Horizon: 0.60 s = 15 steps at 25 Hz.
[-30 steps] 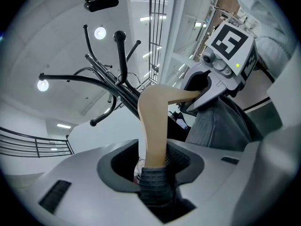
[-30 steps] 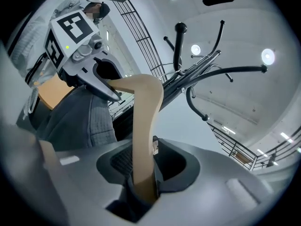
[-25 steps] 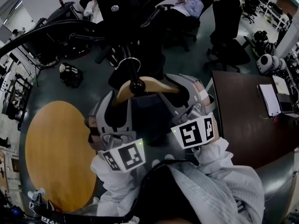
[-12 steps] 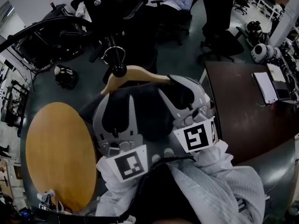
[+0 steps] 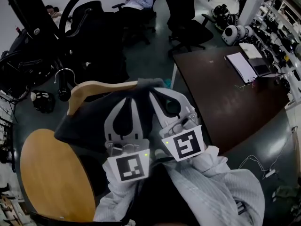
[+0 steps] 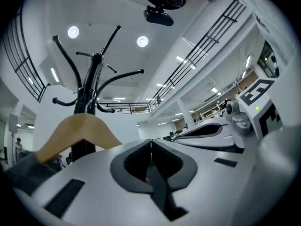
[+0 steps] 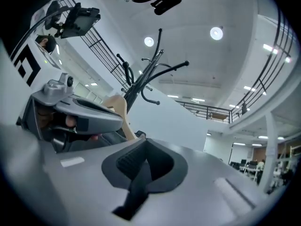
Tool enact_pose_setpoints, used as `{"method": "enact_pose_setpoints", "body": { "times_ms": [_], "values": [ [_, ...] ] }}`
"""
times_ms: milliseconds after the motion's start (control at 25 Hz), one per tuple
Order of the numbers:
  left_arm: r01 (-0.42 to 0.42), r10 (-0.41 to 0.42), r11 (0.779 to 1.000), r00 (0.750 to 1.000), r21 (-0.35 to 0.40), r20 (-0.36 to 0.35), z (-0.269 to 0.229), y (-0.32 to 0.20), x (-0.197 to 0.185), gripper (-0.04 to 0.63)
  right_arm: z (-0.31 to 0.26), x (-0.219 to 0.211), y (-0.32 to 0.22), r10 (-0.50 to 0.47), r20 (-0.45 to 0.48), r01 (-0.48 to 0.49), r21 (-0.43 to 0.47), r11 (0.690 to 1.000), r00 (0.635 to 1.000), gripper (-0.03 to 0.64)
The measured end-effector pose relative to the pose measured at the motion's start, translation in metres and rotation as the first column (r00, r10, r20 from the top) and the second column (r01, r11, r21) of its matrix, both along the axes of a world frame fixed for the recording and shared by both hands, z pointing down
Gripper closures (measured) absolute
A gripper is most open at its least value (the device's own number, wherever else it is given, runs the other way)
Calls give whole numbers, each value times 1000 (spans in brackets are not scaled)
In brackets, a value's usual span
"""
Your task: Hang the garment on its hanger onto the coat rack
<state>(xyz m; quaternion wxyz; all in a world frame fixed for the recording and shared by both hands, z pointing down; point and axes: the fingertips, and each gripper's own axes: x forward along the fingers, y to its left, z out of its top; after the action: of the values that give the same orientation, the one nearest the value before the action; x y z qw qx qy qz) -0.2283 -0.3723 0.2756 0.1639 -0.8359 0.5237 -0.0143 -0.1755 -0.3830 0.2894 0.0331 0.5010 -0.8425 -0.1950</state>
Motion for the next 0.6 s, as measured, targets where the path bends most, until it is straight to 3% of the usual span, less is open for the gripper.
{"method": "enact_pose_setpoints", "body": {
  "times_ms": [160,600],
  "values": [
    [-75,71,995,996,-58,-60,15,-8,21,589,15,19,-4,28,70,-22,-77,997,997,615],
    [-153,145,979,987,-133,-65,40,-23,59,589,40,59,-15,97,99,-79,-173,982,990,615]
  ]
}}
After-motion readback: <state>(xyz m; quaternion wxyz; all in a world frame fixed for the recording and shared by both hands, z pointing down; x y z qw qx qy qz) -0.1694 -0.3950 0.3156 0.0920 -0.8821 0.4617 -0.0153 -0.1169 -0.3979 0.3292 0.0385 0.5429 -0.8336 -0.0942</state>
